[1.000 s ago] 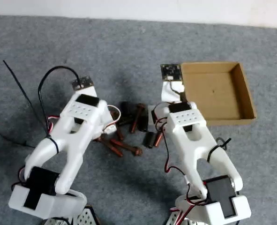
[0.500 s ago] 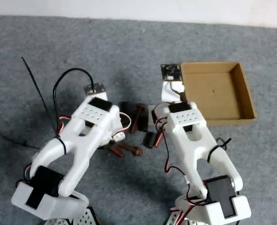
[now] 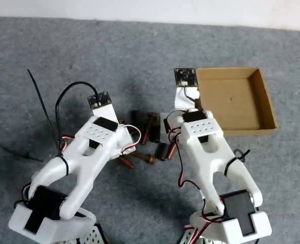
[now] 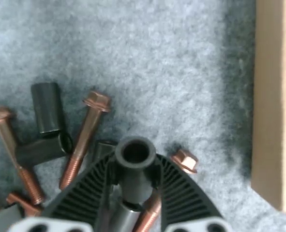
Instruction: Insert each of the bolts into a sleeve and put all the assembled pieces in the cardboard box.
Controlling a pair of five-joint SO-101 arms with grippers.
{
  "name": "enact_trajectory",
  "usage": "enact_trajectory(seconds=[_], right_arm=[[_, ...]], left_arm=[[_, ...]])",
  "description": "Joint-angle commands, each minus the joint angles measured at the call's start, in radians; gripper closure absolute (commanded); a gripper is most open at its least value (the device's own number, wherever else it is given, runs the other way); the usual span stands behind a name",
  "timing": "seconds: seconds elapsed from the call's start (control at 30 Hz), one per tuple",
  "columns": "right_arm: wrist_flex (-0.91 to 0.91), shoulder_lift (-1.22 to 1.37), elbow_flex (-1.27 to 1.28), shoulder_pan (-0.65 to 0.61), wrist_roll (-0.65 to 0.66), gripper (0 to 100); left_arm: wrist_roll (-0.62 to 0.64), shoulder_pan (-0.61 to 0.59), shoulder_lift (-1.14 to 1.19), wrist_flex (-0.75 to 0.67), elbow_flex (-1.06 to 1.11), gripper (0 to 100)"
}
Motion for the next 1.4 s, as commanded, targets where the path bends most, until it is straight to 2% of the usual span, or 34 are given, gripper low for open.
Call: enact_trajectory(seconds=[0.0,0.17,0.3,0.37,0.5,0.83,1.0,1.17,1.37], right_arm=[[-0.021,-0.002,-0.008,0.01,0.012,99.4],[-0.021,-0.002,-0.007,0.01,0.012,99.4],[-0.021,-0.002,-0.007,0.01,0.012,99.4],[-0.021,-0.002,-0.007,0.01,0.012,99.4],[-0.021,-0.002,-0.007,0.01,0.012,99.4],[-0.021,-0.002,-0.007,0.01,0.012,99.4],[-0.021,-0.007,-0.007,0.01,0.012,99.4],[-0.022,-0.013,-0.007,0.012,0.012,99.4],[-0.087,-0.05,-0.004,0.013,0.012,99.4]], left_arm=[[0.012,-0.021,0.013,-0.021,0.007,85],[0.012,-0.09,0.015,-0.023,0.01,86],[0.012,-0.127,0.07,-0.06,0.01,100],[0.012,-0.128,0.119,-0.075,-0.004,97],[0.011,-0.127,0.173,-0.018,-0.073,99],[0.002,-0.124,0.191,0.018,-0.104,99],[-0.071,-0.082,0.186,0.014,-0.105,100],[-0.135,-0.117,0.053,0.014,-0.076,100],[-0.175,-0.176,-0.286,-0.025,0.097,100]])
